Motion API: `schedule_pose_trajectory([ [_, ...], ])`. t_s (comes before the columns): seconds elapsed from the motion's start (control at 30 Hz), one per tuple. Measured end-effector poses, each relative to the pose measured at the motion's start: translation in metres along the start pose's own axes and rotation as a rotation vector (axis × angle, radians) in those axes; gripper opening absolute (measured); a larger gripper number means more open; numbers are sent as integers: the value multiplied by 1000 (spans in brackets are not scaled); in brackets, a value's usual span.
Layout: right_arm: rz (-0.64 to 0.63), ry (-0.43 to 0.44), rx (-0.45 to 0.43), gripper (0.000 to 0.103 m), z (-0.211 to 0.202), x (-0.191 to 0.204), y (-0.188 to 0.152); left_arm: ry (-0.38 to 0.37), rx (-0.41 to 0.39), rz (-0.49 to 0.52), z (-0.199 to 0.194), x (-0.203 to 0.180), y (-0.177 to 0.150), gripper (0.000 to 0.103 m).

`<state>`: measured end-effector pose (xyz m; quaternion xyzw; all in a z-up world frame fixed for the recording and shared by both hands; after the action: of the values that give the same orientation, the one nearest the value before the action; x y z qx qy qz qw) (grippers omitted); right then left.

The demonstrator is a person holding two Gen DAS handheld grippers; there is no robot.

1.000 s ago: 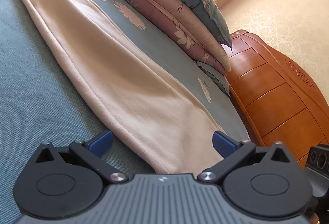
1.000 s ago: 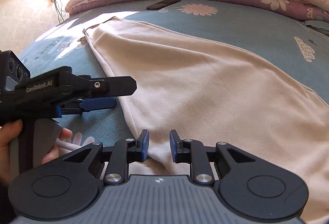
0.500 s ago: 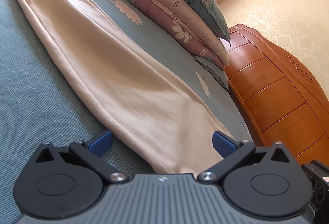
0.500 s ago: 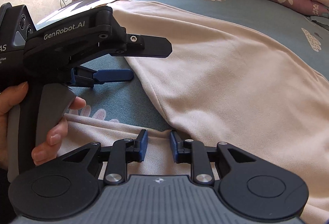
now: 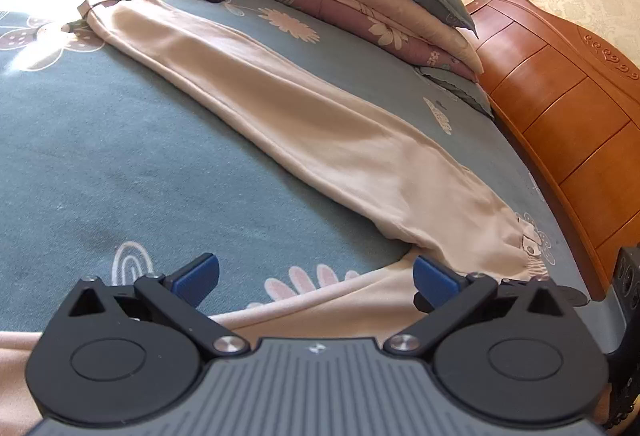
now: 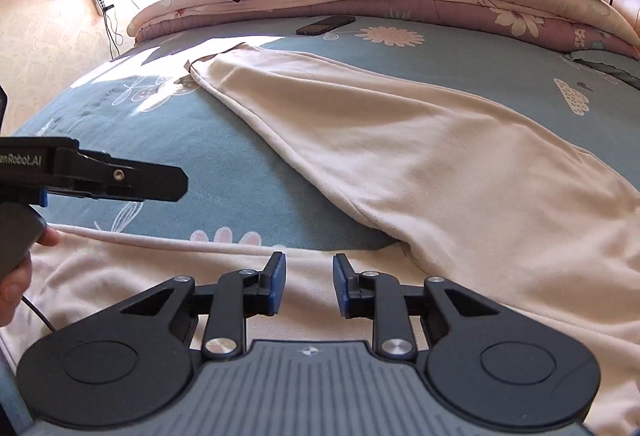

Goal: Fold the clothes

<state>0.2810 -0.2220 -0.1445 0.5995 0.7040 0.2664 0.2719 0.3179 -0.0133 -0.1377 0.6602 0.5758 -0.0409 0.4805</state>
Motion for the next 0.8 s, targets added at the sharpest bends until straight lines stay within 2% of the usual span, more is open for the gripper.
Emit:
schedule_pose_trajectory([
  [0.07,-26,-45,-8,21,14,11,-9,11,14,-19,-9,8,-11,102],
  [0.17,40,-49,22,22,45,15,-6,-8,37,-24,-16,12,-29,102],
  [0.2,58,-48,5,22,52,15,0,-17,44,-23,-18,13,-34,102],
  [0.33,105,-47,25,22,61,13,10,-92,49,19,-18,3,-48,102],
  [0.37,133,-43,32,22,55,10,11,-102,45,26,-16,4,-49,102],
  [0.43,164,-19,7,23,30,4,10,-73,45,32,-8,10,-49,102],
  [0.5,169,-30,-30,28,-3,-5,4,-100,21,34,-5,16,-45,102],
  [0.63,152,-121,-97,36,-74,-39,-22,-124,6,-94,-5,27,-35,102],
  [0.67,150,-147,-115,47,-91,-48,-30,-118,8,-84,-3,26,-36,102],
  [0.7,161,-180,-117,51,-102,-58,-40,-112,10,-73,-2,25,-37,102],
  [0.8,254,-238,-69,52,-108,-89,-77,-77,23,-15,2,18,-40,102],
])
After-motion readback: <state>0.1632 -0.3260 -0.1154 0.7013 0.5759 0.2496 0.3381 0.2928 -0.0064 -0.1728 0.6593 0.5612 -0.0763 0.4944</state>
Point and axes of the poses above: each gripper's, at about its wrist camera, not at the fingertips, and z roughly the way its jaws point, x to its left, y to its top, the point moved 4 cm from there along z, roughly the way its jaws point, and after that the axes turned 14 degrees about -y, right-handed, at the moved point
